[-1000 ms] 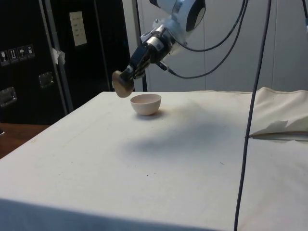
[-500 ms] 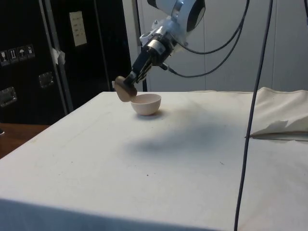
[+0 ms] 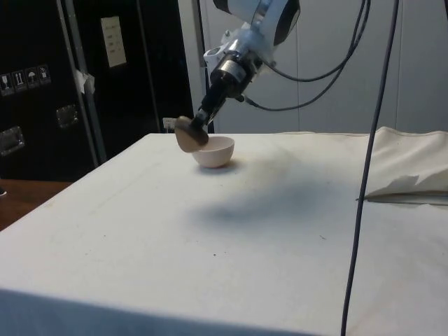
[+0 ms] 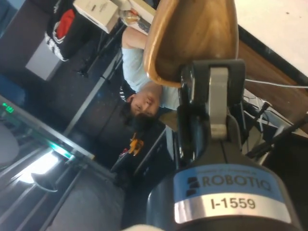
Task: Pour the coffee beans from the cup into the bowl.
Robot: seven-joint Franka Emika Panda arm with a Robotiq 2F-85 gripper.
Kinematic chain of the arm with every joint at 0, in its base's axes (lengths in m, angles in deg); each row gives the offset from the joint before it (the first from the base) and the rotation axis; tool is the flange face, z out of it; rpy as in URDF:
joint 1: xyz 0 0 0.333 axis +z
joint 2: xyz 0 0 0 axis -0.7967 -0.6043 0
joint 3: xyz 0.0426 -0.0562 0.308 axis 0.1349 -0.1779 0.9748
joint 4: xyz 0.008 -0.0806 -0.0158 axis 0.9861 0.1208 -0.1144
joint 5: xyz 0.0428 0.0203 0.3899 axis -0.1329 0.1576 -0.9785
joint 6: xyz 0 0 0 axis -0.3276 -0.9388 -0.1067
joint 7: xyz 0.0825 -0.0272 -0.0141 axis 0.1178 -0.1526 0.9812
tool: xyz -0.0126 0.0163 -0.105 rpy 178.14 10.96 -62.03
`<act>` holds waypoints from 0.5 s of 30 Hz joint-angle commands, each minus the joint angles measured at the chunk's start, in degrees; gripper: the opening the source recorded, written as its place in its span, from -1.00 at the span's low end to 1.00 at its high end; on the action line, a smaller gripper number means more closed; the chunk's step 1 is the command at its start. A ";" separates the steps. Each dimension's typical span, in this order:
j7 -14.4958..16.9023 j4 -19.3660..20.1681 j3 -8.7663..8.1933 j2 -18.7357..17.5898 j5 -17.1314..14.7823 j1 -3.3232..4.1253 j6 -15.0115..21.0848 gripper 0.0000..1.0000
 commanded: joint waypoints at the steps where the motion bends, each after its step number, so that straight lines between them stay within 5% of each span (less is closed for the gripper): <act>1: 0.11 0.52 -0.06 0.63 0.97 0.40 1.15 -1.00; 4: 0.69 0.06 0.06 0.06 0.80 0.00 0.00 -1.00; 15: 3.15 0.46 0.11 0.69 4.18 0.34 0.92 -1.00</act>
